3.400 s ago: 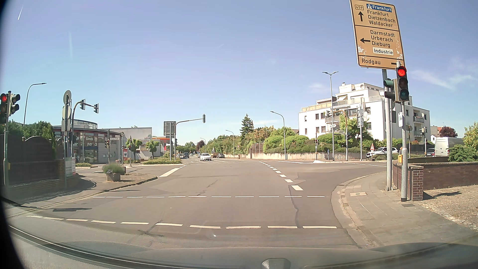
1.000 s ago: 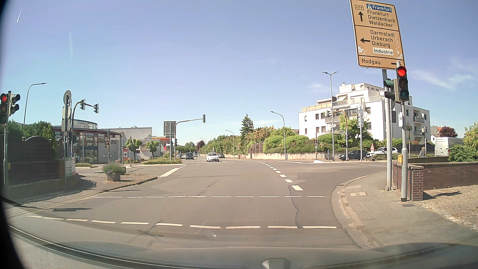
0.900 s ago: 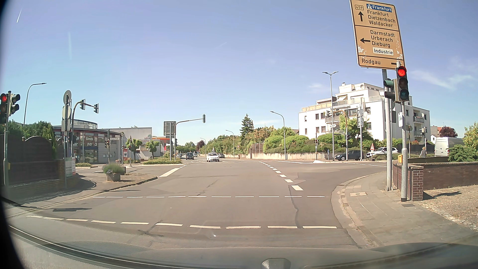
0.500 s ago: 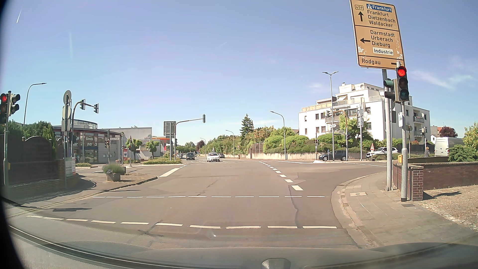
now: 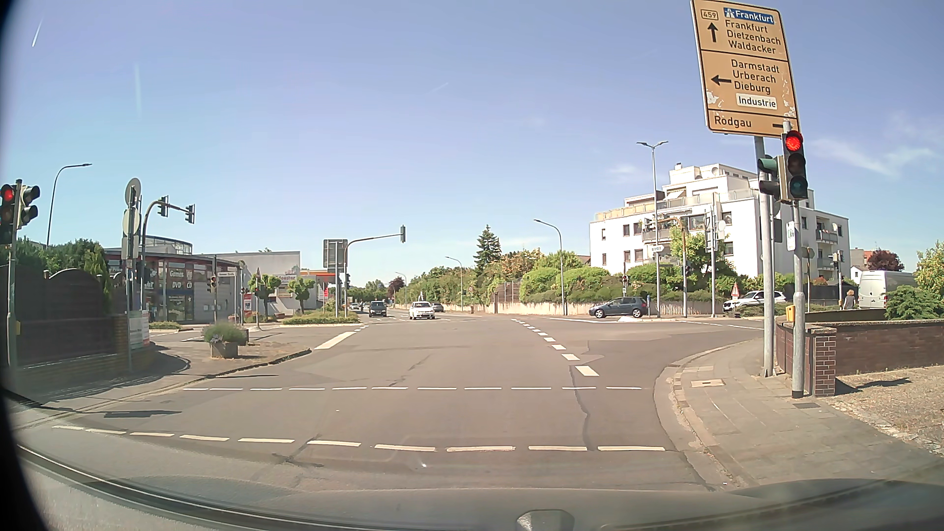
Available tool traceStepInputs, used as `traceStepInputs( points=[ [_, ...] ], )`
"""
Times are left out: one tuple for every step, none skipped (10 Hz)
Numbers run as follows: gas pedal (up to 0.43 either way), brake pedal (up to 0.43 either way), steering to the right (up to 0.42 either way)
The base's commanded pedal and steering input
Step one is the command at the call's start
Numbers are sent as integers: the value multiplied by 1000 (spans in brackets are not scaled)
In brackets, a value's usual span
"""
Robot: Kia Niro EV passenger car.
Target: Follow the waypoints while adhering to traffic rules and regulations
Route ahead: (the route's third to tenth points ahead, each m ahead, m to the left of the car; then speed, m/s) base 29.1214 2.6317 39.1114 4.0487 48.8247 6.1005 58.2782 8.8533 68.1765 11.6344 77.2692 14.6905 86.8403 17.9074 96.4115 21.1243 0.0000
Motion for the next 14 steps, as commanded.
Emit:
traceStepInputs(
  points=[
    [0, 366, -5],
    [0, 366, -5],
    [0, 366, -5],
    [0, 366, -5],
    [0, 366, -5],
    [0, 366, -5],
    [0, 366, -5],
    [0, 366, -5],
    [0, 366, -5],
    [0, 366, -5],
    [0, 366, -5],
    [0, 366, -5],
    [0, 366, -5],
    [0, 366, -5]
  ],
)
